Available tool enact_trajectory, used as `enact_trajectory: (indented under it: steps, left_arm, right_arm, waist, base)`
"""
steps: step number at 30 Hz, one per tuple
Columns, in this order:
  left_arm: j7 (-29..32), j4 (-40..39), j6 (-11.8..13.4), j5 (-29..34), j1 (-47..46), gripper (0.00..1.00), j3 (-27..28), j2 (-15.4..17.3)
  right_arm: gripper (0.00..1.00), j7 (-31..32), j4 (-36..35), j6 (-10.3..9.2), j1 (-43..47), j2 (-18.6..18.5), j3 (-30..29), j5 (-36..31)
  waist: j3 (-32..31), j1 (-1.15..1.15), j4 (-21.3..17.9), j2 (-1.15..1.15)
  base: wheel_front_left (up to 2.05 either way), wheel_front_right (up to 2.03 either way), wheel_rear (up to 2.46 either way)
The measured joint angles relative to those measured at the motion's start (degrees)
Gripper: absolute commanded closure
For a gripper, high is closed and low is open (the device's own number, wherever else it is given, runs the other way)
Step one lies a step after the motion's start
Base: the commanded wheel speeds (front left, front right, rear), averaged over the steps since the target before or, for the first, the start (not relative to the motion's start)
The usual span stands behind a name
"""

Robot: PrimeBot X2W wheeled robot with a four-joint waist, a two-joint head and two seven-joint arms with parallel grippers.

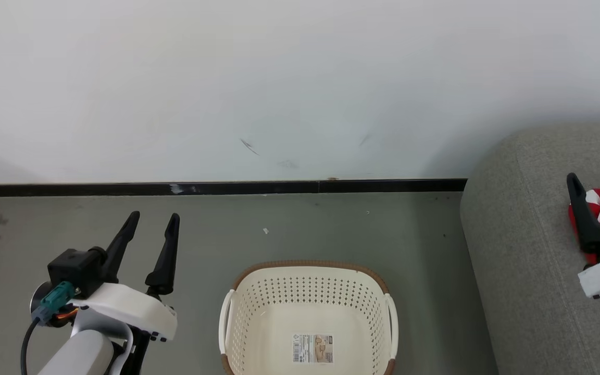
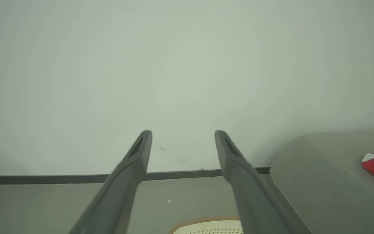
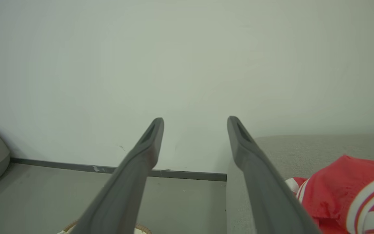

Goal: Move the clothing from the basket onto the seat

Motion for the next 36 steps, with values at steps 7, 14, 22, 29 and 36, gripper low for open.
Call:
enact_trajectory:
  steps: [7, 14, 22, 29, 36]
  left_arm:
    - [0.0, -0.55, 0.99, 1.24, 3.01, 0.0, 2.99, -0.89]
    - [0.0, -1.83, 1.43, 2.56, 5.04, 0.0, 6.31, -1.81]
    - [-0.07, -3.37, 1.47, 3.75, 6.89, 0.0, 8.99, -3.21]
    - [-0.07, -3.42, 0.88, 4.76, 8.31, 0.0, 10.13, -3.85]
    - [-0.07, -3.02, 0.35, 6.42, 9.62, 0.0, 10.54, -4.12]
  right_arm:
    - [0.0, 0.0, -3.74, -0.01, 3.8, 4.24, -3.7, -2.34]
    - [0.0, 0.0, -5.49, -0.01, 8.64, 8.39, -4.89, -4.49]
    - [0.0, 0.0, -7.3, -0.01, 9.83, 11.01, -5.39, -6.59]
    - [0.0, 0.0, -8.47, -0.01, 10.76, 12.16, -5.79, -7.77]
    - [0.0, 0.0, -9.17, -0.01, 10.76, 12.68, -6.09, -8.62]
  waist:
    - [-1.0, 0.0, 0.63, 0.0]
    - [-1.4, 0.0, 1.18, 0.0]
    - [-0.86, 0.0, 1.62, 0.0]
    - [-0.75, 0.0, 1.69, 0.0]
    - [-0.81, 0.0, 1.63, 0.0]
  base:
    - [0.0, 0.0, 0.0]
    - [0.0, 0.0, 0.0]
    - [0.0, 0.0, 0.0]
    - [0.0, 0.0, 0.0]
    - [0.0, 0.0, 0.0]
